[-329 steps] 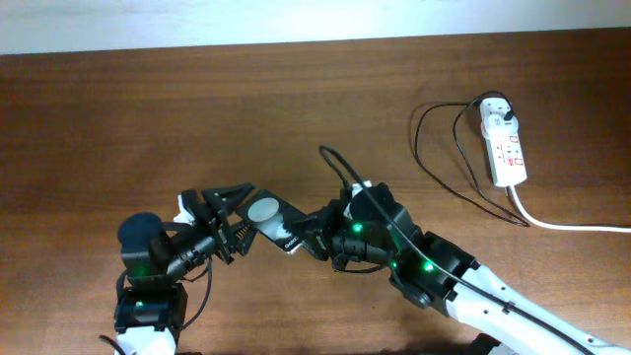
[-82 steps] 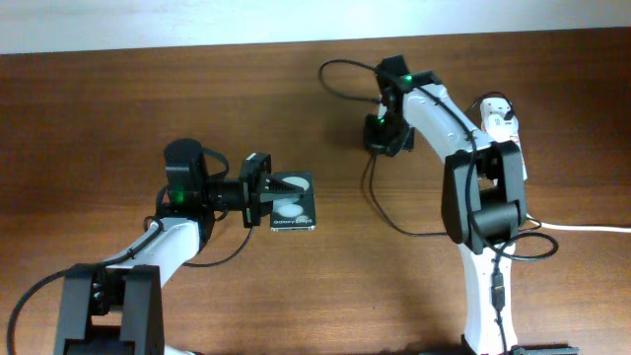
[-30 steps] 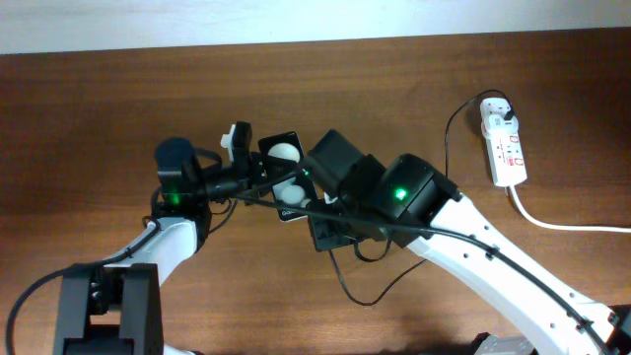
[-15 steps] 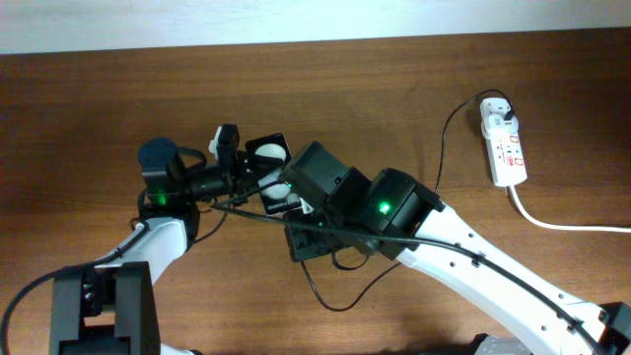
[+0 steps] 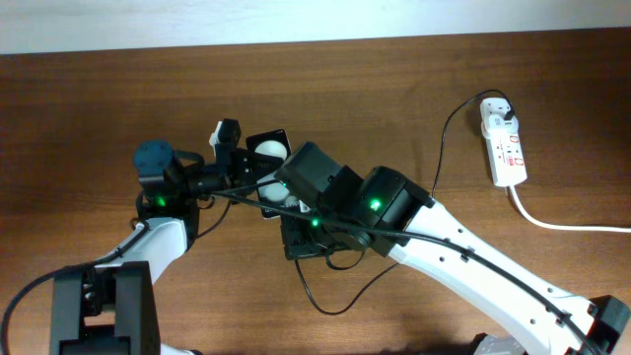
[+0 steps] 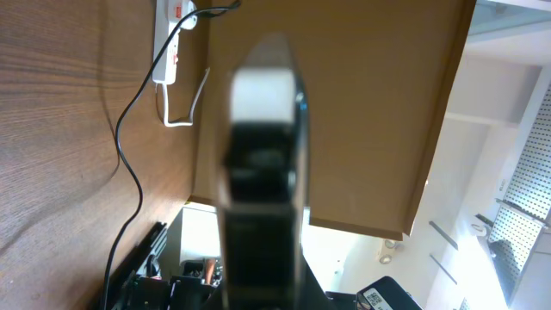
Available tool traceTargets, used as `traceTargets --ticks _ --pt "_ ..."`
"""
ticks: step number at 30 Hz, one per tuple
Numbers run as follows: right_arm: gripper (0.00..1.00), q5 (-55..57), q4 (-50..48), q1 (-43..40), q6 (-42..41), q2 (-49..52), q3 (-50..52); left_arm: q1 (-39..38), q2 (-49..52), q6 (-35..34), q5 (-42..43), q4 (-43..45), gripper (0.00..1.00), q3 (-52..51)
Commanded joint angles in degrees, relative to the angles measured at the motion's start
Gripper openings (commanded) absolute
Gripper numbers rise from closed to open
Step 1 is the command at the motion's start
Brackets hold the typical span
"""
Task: Plug charger to phone and switch on socket
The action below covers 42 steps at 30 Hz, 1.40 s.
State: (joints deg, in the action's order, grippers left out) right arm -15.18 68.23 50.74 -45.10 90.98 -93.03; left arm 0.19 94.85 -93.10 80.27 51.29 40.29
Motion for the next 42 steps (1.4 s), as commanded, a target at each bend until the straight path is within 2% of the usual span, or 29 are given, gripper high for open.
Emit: traceTargets --ticks 1,15,22,42 --pt "0.04 -0.7 -1.1 0.2 -0.5 0.4 0.4 0.3 0.0 -0.8 1.6 0.5 0.0 0.9" --pt "0.04 0.2 0.3 0.2 -0.9 0.5 0.4 2.5 0.0 -2.1 2.9 0.5 0.0 0.9" --pt "0.04 0.8 -1.3 0.3 1.8 0.5 0.4 2.6 0.0 -2.2 2.9 0.5 0.0 0.9" --pt "0.04 -1.2 -2.7 0.3 1.5 0.5 0.4 2.6 0.0 -3.8 2.8 2.2 0.0 0.9"
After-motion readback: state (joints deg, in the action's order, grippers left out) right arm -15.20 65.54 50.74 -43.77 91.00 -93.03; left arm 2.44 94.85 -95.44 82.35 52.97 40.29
